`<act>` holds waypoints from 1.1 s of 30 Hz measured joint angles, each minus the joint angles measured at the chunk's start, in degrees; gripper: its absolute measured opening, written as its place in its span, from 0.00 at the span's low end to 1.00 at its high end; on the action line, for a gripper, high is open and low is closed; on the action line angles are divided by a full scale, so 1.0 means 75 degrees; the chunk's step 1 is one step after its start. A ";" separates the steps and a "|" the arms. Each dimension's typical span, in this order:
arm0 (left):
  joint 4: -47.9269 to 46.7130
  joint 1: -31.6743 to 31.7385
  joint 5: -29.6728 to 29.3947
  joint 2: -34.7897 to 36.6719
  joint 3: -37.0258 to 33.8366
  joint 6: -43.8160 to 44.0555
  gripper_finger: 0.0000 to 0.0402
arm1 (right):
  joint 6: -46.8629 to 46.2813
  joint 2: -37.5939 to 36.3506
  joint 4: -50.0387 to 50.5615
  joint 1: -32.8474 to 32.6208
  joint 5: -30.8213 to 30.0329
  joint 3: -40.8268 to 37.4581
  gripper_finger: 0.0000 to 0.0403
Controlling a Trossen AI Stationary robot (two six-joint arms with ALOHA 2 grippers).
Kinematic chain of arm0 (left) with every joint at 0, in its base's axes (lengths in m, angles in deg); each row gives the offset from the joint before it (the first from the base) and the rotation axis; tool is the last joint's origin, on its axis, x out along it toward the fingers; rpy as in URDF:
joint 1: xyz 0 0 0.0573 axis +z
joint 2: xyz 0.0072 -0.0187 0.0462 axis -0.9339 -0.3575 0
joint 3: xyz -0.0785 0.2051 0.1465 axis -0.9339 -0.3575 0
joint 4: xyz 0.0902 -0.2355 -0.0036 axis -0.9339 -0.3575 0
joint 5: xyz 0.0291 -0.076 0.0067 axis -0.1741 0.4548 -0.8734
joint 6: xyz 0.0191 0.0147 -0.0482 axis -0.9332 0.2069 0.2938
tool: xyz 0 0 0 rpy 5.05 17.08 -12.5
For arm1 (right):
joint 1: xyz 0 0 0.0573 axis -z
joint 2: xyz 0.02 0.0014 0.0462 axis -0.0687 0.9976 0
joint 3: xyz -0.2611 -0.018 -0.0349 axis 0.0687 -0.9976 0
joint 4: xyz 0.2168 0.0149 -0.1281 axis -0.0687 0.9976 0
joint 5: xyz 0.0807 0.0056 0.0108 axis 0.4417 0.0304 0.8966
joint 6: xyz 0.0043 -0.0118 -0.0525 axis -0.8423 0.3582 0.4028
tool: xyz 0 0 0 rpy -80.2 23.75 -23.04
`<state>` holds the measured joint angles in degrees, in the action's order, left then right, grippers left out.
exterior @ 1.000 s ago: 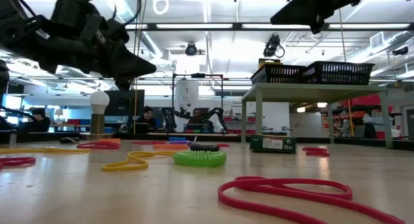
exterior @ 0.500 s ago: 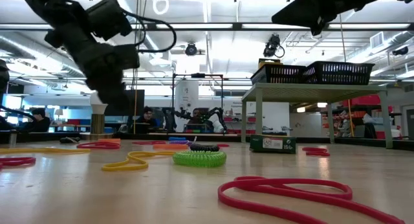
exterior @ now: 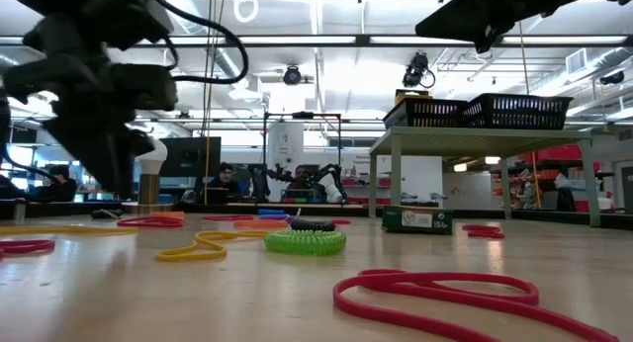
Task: Pick & Place Office Desk Supplies
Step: Put the red rubber band into the top right black bin on the shelf
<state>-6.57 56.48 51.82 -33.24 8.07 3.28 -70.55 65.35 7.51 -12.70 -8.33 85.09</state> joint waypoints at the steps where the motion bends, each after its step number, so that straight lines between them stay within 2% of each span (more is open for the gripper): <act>1: -0.0030 -0.0183 -0.0010 -0.0074 0.0000 0.0098 0.39 | -0.0002 0.0000 -0.0002 0.0016 0.0001 0.0000 0.06; 4: -0.0010 -0.0709 -0.0150 -0.0349 0.0000 0.0358 0.39 | -0.0017 0.0000 0.0001 0.0081 0.0008 0.0000 0.06; 9: 0.0069 -0.1306 -0.1066 -0.0783 -0.0003 0.0735 0.39 | -0.0026 0.0000 0.0000 0.0162 0.0004 0.0000 0.06; 14: 0.0385 -0.1493 -0.1222 -0.0984 -0.0006 0.0773 0.36 | -0.0029 -0.0001 0.0003 0.0159 0.0005 0.0000 0.06; 17: 0.0248 -0.1467 -0.1738 -0.0984 0.0081 0.0766 0.36 | -0.0050 0.0000 0.0003 0.0159 0.0006 0.0000 0.06; 21: 0.0019 -0.1125 -0.2214 -0.0981 0.0382 0.0608 0.36 | -0.0050 -0.0002 0.0003 0.0159 0.0004 0.0000 0.06; 26: -0.0388 -0.0171 -0.2262 -0.0975 0.0684 0.0381 0.36 | -0.0050 0.0000 0.0003 0.0159 0.0004 0.0000 0.06; 30: -0.0432 0.0712 -0.2126 -0.0975 0.0685 -0.0448 0.36 | -0.0047 -0.0003 0.0003 0.0159 0.0004 0.0000 0.06; 33: -0.0439 0.1254 -0.1655 -0.0975 0.0685 -0.1251 0.36 | -0.0045 -0.0001 0.0006 0.0159 0.0004 0.0000 0.06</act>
<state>-9.86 65.88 39.41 -40.55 13.21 -6.10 -70.89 65.34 7.55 -11.50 -8.31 85.09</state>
